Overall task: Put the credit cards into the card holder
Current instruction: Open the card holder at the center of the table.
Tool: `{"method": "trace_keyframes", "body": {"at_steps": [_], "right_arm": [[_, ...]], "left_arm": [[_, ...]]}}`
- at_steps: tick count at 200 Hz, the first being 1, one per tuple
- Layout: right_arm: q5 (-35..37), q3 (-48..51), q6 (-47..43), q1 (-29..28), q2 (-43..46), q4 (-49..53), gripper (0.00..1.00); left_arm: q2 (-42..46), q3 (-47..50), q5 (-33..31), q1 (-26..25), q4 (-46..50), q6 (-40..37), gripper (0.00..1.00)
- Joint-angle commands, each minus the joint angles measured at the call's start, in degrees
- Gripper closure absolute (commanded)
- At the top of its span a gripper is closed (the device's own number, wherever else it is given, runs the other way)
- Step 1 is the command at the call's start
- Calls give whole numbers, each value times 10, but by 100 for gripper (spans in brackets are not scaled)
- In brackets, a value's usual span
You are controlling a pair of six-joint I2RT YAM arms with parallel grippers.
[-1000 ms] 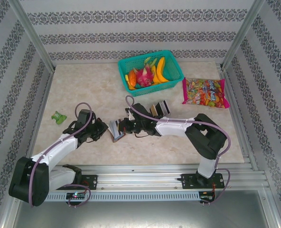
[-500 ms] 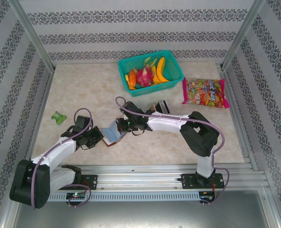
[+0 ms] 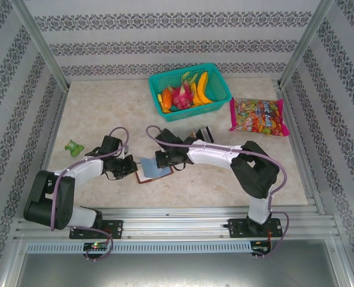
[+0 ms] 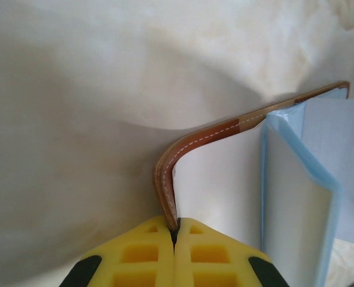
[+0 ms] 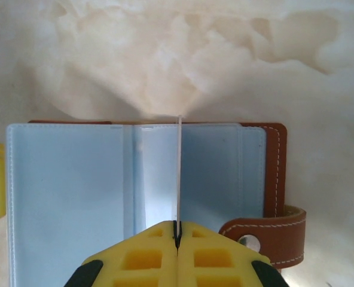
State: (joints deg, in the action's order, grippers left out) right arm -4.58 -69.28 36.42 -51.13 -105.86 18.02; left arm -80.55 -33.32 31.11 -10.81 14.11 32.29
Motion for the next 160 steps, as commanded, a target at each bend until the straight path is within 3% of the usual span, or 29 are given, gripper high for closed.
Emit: {"method": "trace_keyframes", "body": {"at_steps": [1, 18, 56, 84, 98, 112, 137, 160], "right_arm": [[18, 46, 21, -2, 42, -17, 100], [4, 52, 22, -6, 48, -31, 100], [56, 33, 38, -17, 19, 30, 100], [73, 62, 58, -18, 23, 25, 100], [60, 75, 59, -18, 25, 6, 100], [53, 71, 60, -17, 21, 6, 100], [40, 70, 63, -17, 15, -5, 100], [28, 74, 74, -16, 13, -21, 100]], "left_arm": [[-28, -13, 66, -10, -41, -29, 100], [-48, -29, 69, -28, -49, -34, 100], [-78, -52, 37, -41, -48, -19, 100], [-50, -48, -17, -41, -13, -2, 74], [-17, -36, -39, -40, -9, 16, 71], [21, -24, -60, -41, -6, 43, 50], [77, -11, -64, -43, -12, 80, 34], [82, -20, -44, -65, -17, 89, 31]]}}
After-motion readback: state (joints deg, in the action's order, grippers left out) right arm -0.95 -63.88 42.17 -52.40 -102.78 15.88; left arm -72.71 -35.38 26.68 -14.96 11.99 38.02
